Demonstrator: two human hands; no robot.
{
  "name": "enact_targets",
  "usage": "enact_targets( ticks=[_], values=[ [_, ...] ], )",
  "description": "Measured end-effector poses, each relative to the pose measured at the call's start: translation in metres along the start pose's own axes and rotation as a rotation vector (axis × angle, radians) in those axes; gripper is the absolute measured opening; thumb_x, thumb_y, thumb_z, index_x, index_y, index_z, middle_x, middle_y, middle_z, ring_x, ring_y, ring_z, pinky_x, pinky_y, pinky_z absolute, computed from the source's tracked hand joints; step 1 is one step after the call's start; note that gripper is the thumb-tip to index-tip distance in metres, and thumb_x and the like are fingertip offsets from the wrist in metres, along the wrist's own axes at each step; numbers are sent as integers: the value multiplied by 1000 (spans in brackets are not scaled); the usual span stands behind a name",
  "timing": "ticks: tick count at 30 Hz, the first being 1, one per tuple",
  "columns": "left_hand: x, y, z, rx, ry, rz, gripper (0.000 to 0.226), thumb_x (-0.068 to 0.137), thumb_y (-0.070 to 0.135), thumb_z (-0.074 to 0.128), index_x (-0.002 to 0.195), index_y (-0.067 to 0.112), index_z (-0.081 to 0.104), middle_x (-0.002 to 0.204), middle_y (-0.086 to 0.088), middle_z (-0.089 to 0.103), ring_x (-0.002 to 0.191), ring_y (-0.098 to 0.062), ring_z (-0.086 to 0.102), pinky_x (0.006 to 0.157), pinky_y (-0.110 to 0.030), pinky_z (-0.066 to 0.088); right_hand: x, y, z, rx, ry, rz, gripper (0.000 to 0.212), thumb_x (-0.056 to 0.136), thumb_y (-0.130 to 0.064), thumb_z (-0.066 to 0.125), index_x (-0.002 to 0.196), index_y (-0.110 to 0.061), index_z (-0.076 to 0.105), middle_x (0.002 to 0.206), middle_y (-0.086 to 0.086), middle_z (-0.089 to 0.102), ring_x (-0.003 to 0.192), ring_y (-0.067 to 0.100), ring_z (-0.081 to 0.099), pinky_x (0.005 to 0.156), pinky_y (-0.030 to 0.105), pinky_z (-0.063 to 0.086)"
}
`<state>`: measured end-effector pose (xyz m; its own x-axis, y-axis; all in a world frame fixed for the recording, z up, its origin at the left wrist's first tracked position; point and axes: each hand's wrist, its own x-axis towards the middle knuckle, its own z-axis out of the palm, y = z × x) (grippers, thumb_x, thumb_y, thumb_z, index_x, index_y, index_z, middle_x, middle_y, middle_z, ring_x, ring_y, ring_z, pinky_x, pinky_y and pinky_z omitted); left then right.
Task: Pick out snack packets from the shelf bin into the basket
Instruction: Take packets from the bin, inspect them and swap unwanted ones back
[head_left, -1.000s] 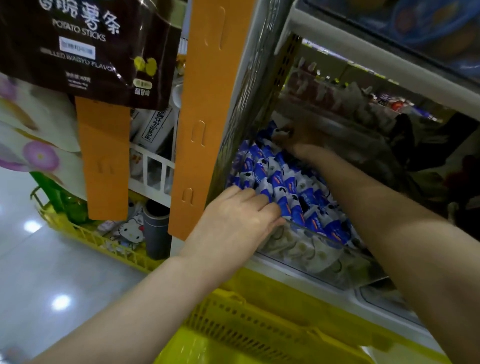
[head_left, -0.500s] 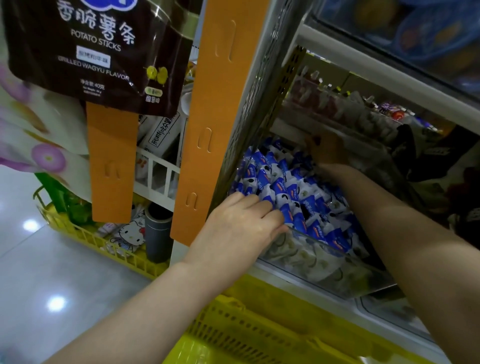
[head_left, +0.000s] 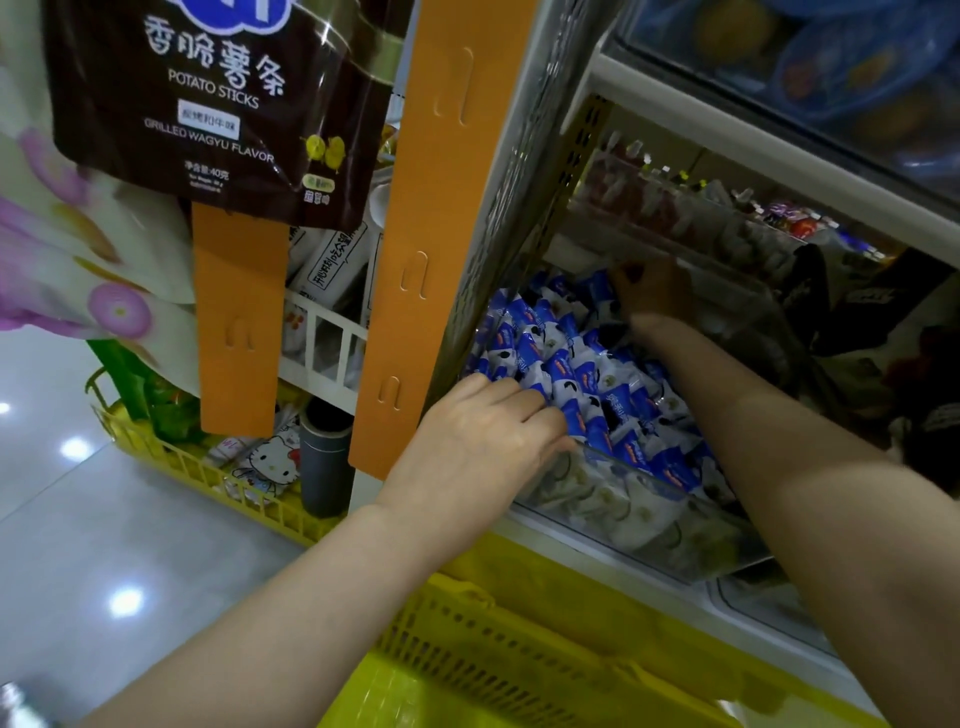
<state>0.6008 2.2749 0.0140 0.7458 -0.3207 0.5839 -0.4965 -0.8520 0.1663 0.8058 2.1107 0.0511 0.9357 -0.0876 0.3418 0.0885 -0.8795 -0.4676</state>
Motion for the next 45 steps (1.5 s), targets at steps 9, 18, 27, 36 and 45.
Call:
enact_targets(
  ticks=[9,18,27,36,45],
  values=[
    [-2,5,-6,10,-104,-2,35,95,31,38,95,13,68,87,-4,68,85,-25,60,77,-35,41,-84,-29,-70,227,173,-206,23,97,-23,45,107,-11,61,97,9,64,84,17,58,69,25,42],
    [-16,51,-33,-843,127,-463,26,98,24,41,116,12,56,106,2,58,102,-12,52,88,-23,38,-216,-24,-111,708,-82,-150,20,94,-16,50,79,-26,58,66,-12,61,58,-3,54,53,17,49],
    [-55,88,-23,-1220,-201,-651,7,87,6,59,95,6,58,88,-5,66,72,-5,59,63,-13,47,-282,9,-92,870,-339,94,10,90,-14,54,83,-15,62,74,5,64,69,11,60,59,26,53],
    [-67,101,-3,-1217,-229,-859,23,94,24,49,74,16,56,76,-5,62,72,-12,61,59,-24,50,-296,35,-80,476,-232,-211,10,87,-21,62,81,-13,64,74,3,63,70,13,58,66,37,47],
    [-64,106,4,-1466,-390,-975,30,84,26,62,104,4,61,96,-12,71,83,-21,67,77,-38,55,-291,43,-87,566,-143,-55,13,91,-19,56,79,-18,61,69,-3,62,60,8,59,53,24,49]
  ],
)
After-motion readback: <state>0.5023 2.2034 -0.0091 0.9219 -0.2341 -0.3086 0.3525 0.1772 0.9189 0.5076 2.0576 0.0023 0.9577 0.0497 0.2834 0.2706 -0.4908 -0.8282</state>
